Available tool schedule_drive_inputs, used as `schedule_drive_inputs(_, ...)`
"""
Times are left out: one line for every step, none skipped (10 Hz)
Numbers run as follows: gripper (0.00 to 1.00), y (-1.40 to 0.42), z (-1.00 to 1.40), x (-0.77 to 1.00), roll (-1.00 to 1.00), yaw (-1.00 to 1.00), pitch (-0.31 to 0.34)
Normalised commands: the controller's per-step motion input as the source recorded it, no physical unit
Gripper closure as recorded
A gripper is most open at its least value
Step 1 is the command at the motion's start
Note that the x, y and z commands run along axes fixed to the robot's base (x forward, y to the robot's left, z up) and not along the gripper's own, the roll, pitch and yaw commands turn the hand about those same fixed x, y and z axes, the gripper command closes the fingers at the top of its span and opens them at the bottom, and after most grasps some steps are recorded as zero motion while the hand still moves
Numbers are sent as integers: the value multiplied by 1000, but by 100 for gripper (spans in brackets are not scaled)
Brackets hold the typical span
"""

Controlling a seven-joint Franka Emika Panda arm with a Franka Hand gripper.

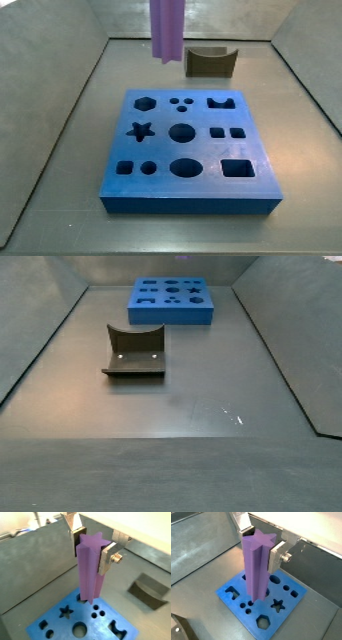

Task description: Insert the star object.

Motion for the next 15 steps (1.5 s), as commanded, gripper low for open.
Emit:
schedule_drive_inputs(100,-331,-731,-49,11,737,170)
schedule_drive_inputs(100,-331,-729,-51,9,731,174)
schedule_drive_inputs(100,-286,-674,-80,0,726,169)
schedule_drive_inputs(100,-83,-703,-254,-103,600,41)
schedule_drive_inputs(100,-100,-649,-223,-177,511,0)
schedule_drive_inputs(100,-111,-489,0,-163,137,0)
schedule_drive_inputs(100,-100,-400,0,-176,-3,0)
schedule_drive_inputs(100,-140,-334,0,-174,-60,0)
schedule_drive_inputs(100,-171,-266,-11,-167,-43,0)
schedule_drive_inputs(100,-211,-183,-46,-123,-17,0)
schedule_drive_inputs(100,-177,-91,-120,-44,0,-34)
schedule_drive_inputs(100,-111,-43,-194,0,0,-61)
schedule_drive_inputs(100,-17,-23,-214,0,0,-61)
schedule_drive_inputs(100,0,-123,-234,93,63,-37)
schedule_drive_inputs(100,69,-163,-194,171,129,-20)
